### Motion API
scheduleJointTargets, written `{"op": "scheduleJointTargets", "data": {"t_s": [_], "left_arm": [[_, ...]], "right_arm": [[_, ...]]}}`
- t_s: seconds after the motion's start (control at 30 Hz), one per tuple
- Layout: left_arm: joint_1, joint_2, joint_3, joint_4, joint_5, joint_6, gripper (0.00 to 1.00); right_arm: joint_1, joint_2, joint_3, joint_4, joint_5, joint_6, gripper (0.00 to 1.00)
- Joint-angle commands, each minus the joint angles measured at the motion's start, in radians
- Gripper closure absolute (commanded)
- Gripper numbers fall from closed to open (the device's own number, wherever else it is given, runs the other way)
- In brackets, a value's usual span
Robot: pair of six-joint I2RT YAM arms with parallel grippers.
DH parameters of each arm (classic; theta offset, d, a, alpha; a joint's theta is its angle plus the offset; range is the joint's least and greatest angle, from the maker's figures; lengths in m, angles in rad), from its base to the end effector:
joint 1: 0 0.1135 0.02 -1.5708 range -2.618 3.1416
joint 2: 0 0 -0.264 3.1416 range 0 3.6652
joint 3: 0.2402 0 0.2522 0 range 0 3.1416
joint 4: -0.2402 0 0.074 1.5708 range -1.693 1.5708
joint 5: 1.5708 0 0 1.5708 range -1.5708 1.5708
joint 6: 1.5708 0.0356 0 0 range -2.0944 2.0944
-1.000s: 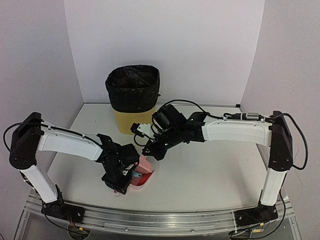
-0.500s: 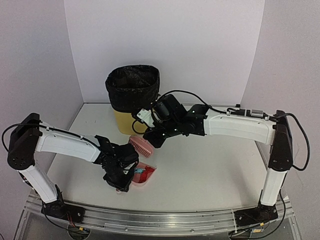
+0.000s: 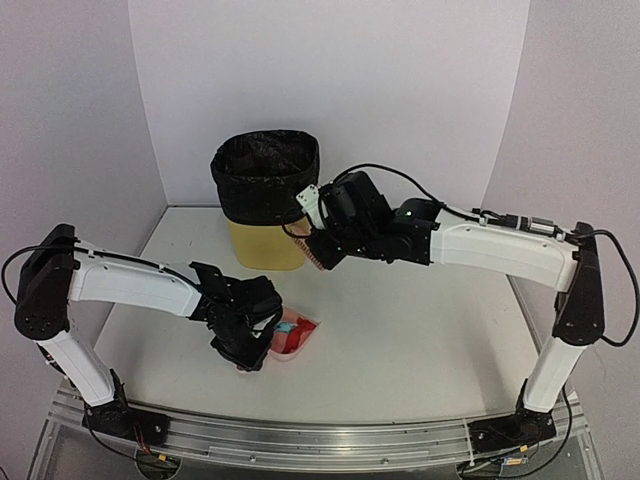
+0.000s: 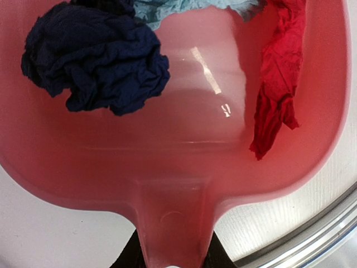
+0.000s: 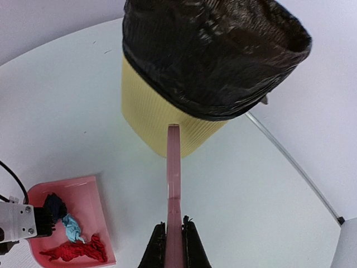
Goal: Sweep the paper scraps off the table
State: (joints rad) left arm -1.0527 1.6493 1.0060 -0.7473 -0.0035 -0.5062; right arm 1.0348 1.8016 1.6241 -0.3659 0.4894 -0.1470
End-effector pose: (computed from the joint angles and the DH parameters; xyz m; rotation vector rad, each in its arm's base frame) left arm 0.1449 -0.2539 0.1699 0.8106 2.8939 -0.1871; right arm 0.2301 0.3546 0.3318 -0.8911 1.8405 0.0340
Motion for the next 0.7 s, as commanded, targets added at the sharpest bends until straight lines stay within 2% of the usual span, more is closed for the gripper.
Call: {"op": "scheduleJointTargets", "data": {"t_s": [0.0,0.23,0.67], "left_arm": [[0.003,-0.069,0.077,-0.037,-0.032,0.031,1.0],[0.003,-0.093,0.186,-0.086,-0.031,0.034,1.0],[0.004,0.106,0.606,-0.234,-0.124,0.145,1.0]], "right_arm": [[0.0,-0.095,-0.029,0.071,0.176,-0.058,1.0],[-0.062,-0.229,-0.189,0.077,0.269,-0.068,1.0],[-0.217,-0.537,-0.577,0.072,0.362,0.03,1.0]]}}
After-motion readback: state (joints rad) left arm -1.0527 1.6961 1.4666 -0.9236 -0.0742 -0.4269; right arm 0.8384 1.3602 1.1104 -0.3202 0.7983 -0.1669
